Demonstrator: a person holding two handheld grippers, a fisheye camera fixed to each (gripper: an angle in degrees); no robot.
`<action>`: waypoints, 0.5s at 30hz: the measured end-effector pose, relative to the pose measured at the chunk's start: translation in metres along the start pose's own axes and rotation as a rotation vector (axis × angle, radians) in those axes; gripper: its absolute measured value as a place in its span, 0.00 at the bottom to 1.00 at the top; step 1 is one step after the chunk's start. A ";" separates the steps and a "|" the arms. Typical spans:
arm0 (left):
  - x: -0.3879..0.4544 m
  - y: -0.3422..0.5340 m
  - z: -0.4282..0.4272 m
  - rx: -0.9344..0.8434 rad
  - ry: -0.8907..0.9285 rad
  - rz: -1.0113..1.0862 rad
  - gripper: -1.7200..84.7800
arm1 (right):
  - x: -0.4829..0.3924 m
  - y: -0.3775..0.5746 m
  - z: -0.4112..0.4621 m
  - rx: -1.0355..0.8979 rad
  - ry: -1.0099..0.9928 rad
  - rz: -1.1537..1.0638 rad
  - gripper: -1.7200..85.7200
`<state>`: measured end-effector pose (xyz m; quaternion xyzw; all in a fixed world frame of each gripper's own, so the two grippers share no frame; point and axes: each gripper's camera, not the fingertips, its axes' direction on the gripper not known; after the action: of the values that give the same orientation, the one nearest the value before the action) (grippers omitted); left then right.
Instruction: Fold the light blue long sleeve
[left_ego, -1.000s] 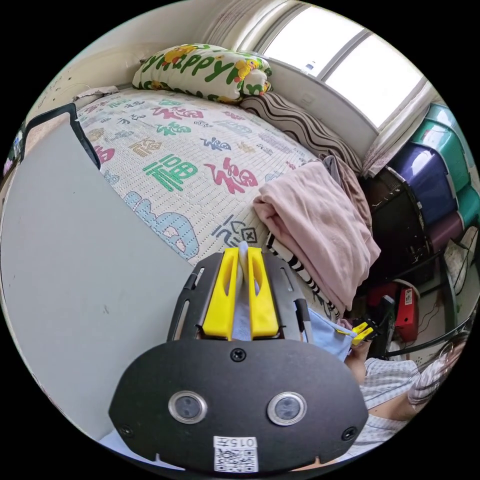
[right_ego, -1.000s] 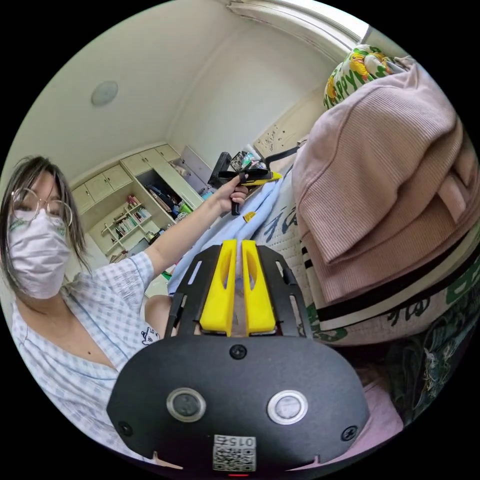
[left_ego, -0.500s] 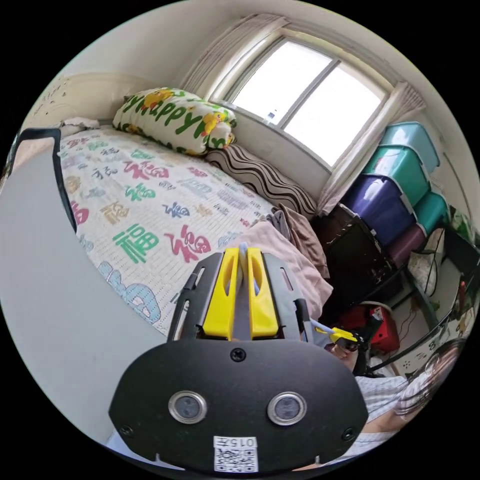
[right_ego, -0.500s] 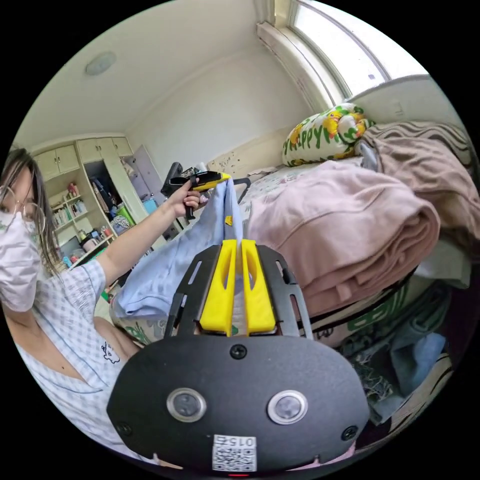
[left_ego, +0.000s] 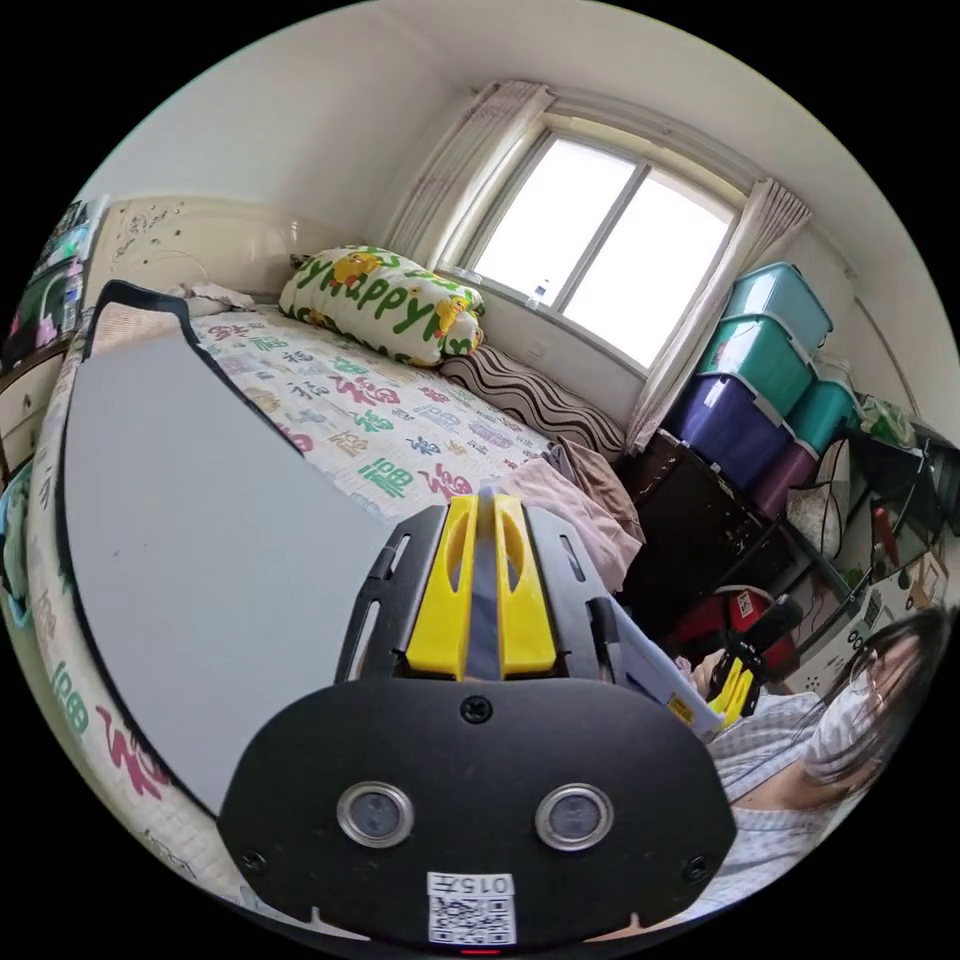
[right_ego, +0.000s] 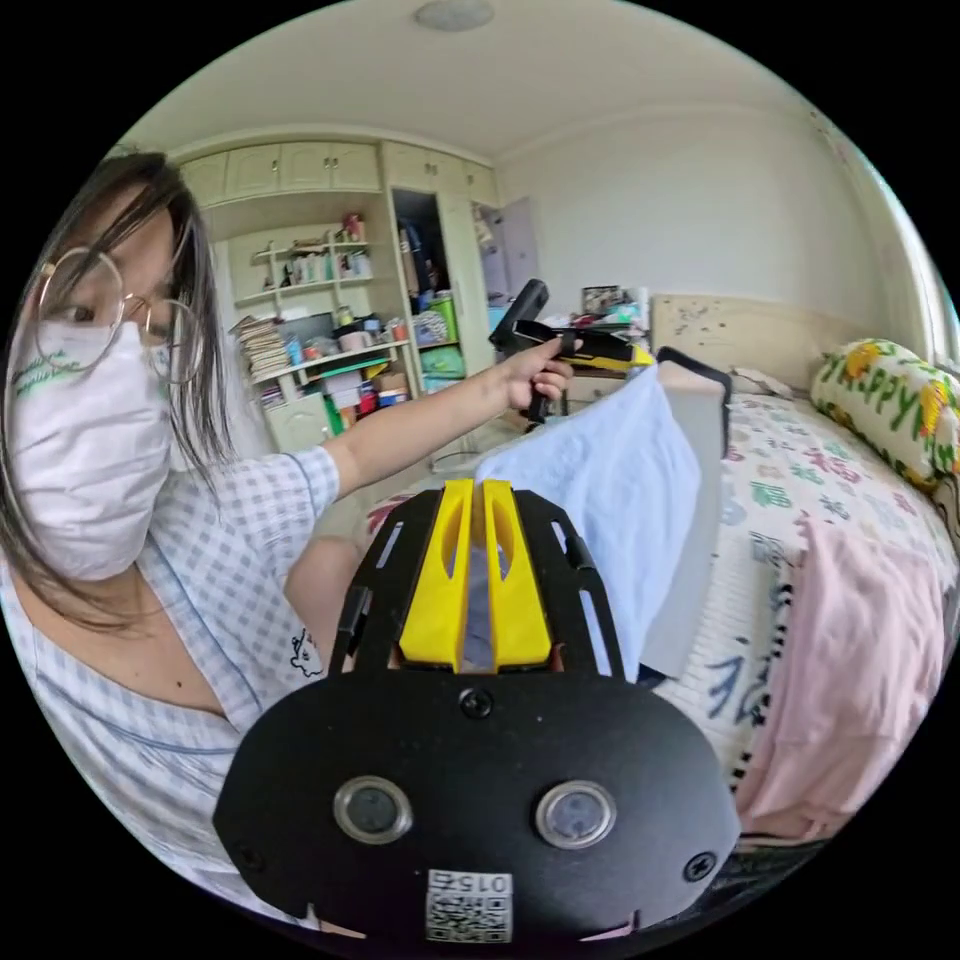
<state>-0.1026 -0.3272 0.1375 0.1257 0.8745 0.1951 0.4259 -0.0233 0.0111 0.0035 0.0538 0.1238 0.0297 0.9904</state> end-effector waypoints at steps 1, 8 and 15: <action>-0.012 0.017 -0.025 0.025 0.009 -0.019 0.04 | -0.012 -0.010 0.027 -0.041 -0.059 -0.022 0.02; -0.090 0.152 -0.149 0.201 0.062 -0.164 0.03 | -0.086 -0.029 0.173 -0.292 -0.218 -0.158 0.02; -0.169 0.254 -0.176 0.276 0.137 -0.376 0.03 | -0.101 -0.027 0.258 -0.457 -0.295 -0.121 0.02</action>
<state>-0.1264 -0.2074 0.4673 0.0041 0.9278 -0.0012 0.3731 -0.0560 -0.0481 0.2734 -0.1748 -0.0284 -0.0102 0.9841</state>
